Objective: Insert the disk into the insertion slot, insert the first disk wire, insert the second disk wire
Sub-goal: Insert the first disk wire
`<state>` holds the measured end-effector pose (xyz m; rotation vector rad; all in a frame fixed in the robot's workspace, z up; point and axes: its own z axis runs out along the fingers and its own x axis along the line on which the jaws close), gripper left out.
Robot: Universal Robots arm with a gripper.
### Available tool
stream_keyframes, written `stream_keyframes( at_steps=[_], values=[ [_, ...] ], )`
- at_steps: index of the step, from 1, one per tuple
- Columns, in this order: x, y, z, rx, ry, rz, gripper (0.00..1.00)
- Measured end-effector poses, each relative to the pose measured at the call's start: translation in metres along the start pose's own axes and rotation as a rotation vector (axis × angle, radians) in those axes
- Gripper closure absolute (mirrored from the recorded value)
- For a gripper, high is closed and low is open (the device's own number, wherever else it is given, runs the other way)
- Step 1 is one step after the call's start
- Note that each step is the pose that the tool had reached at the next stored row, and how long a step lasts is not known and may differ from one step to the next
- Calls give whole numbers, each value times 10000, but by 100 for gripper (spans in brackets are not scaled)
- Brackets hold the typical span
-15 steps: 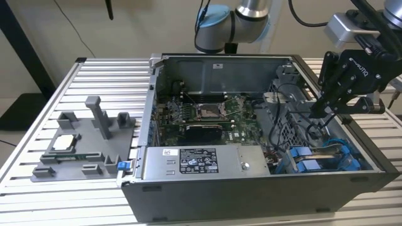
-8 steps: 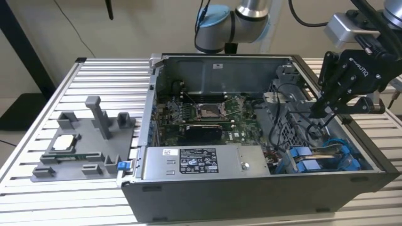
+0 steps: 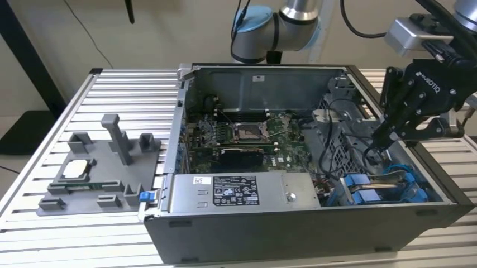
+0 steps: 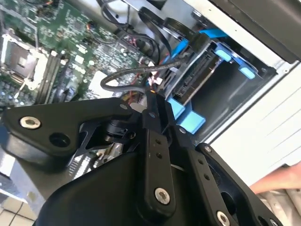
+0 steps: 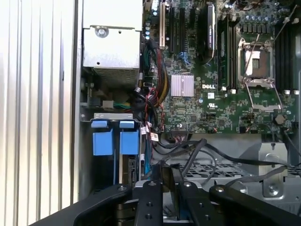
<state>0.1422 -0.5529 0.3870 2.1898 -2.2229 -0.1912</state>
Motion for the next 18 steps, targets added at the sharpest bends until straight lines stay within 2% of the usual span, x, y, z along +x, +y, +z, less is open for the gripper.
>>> stream_keyframes(
  at_steps=[1,2,4,6,9,13,18],
  values=[
    [0,0,3,26,108,8,100],
    [1,0,8,54,179,14,100],
    [2,-1,21,126,273,18,100],
    [4,-3,37,205,323,17,100],
    [5,-6,66,324,361,14,100],
    [9,-13,115,430,382,10,100],
    [10,-15,124,449,382,9,100]
  ],
)
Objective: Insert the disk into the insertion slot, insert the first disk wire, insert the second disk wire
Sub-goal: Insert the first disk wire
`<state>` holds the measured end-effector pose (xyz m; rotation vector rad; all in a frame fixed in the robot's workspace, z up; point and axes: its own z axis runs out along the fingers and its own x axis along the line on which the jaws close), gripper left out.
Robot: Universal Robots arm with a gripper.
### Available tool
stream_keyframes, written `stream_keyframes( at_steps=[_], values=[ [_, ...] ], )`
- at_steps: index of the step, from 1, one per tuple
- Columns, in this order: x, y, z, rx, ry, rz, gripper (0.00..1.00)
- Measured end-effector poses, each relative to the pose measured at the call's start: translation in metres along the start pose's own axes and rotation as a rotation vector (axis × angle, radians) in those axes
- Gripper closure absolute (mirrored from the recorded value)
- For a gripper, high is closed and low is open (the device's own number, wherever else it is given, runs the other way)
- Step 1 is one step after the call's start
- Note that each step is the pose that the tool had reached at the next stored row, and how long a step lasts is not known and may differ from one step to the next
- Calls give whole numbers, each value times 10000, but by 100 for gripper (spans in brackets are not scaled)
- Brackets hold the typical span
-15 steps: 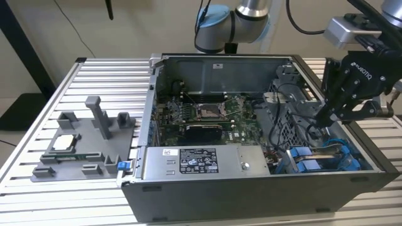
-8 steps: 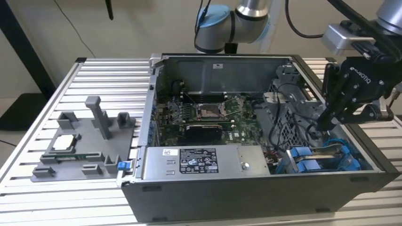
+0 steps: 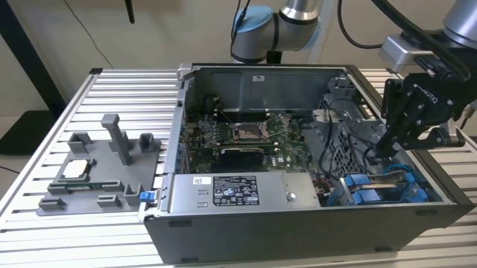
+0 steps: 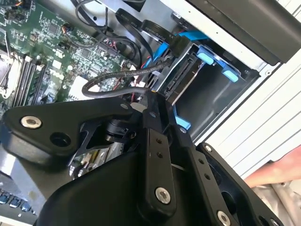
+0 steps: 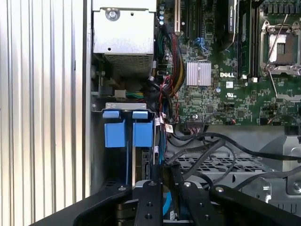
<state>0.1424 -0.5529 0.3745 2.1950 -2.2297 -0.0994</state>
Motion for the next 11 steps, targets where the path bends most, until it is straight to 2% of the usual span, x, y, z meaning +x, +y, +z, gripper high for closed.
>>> stream_keyframes(
  at_steps=[11],
  values=[
    [1,-2,24,32,-2,-1,100]
  ],
)
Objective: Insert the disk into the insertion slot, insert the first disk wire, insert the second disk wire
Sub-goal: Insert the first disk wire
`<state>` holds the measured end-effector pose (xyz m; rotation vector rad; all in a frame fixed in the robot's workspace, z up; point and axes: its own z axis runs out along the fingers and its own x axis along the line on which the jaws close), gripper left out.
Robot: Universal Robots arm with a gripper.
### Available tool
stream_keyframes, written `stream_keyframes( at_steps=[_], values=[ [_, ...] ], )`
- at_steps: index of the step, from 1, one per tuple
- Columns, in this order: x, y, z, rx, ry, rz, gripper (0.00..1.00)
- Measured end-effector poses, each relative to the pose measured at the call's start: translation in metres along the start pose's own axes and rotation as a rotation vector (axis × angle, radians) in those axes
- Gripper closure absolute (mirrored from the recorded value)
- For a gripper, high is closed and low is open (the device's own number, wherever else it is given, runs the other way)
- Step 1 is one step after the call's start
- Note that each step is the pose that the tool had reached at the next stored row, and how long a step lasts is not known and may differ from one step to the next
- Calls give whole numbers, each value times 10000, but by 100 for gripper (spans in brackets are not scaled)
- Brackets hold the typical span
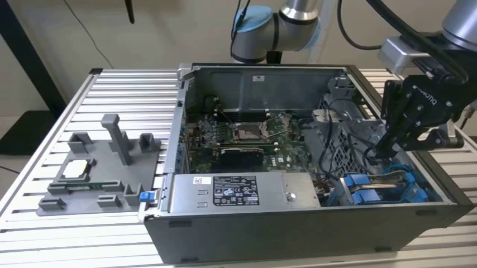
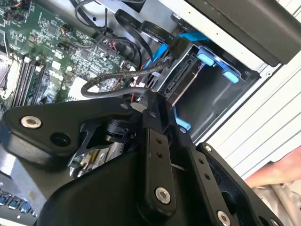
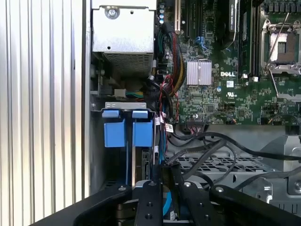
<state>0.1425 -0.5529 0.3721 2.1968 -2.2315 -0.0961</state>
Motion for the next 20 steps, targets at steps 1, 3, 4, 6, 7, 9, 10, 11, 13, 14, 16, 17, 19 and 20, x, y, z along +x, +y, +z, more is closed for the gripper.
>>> stream_keyframes(
  at_steps=[1,3,4,6,7,9,10,11,13,14,16,17,19,20],
  values=[
    [0,0,6,12,0,0,100],
    [1,-2,23,56,-1,-2,100],
    [1,-3,30,70,-1,-3,100],
    [2,-5,49,101,-2,-4,100],
    [2,-5,55,109,-3,-5,100],
    [3,-7,70,122,-2,-5,100],
    [3,-8,76,126,-2,-5,100],
    [3,-8,81,128,-1,-5,100],
    [3,-9,82,129,0,-5,100],
    [3,-9,82,129,0,-5,100],
    [3,-9,83,128,-2,-5,100],
    [3,-9,84,129,-2,-5,100],
    [3,-9,90,128,-5,-5,100],
    [3,-9,95,130,-5,-4,100]
  ],
)
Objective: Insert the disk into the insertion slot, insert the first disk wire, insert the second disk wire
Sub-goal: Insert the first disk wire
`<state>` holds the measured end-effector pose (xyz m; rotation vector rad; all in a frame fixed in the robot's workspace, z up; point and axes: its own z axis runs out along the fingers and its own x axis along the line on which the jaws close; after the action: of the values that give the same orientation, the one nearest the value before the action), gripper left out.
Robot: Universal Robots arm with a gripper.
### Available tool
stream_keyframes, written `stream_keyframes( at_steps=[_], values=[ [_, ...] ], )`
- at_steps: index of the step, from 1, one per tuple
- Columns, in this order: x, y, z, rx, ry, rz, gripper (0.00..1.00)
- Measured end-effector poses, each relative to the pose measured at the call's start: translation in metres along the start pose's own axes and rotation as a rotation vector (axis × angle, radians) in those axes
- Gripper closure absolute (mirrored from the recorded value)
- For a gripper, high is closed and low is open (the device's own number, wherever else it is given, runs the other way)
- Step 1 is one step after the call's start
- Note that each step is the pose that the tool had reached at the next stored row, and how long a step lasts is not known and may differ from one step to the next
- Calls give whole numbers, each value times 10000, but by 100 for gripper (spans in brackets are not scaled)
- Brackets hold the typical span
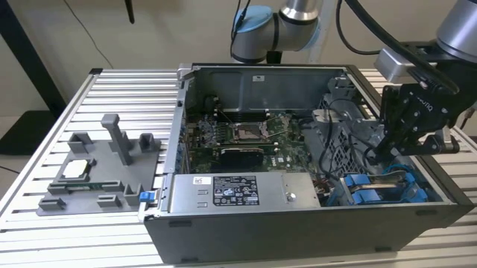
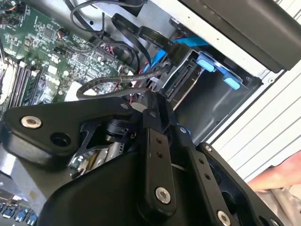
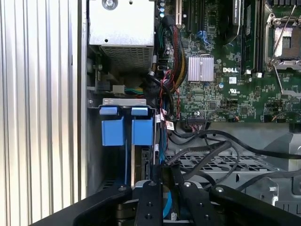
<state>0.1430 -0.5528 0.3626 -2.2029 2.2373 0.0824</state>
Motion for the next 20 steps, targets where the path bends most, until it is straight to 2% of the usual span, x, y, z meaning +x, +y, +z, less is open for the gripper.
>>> stream_keyframes(
  at_steps=[9,15,20],
  values=[
    [15,-27,68,16,31,0,100],
    [53,-70,135,48,28,0,100],
    [103,-114,155,58,30,0,100]
  ],
)
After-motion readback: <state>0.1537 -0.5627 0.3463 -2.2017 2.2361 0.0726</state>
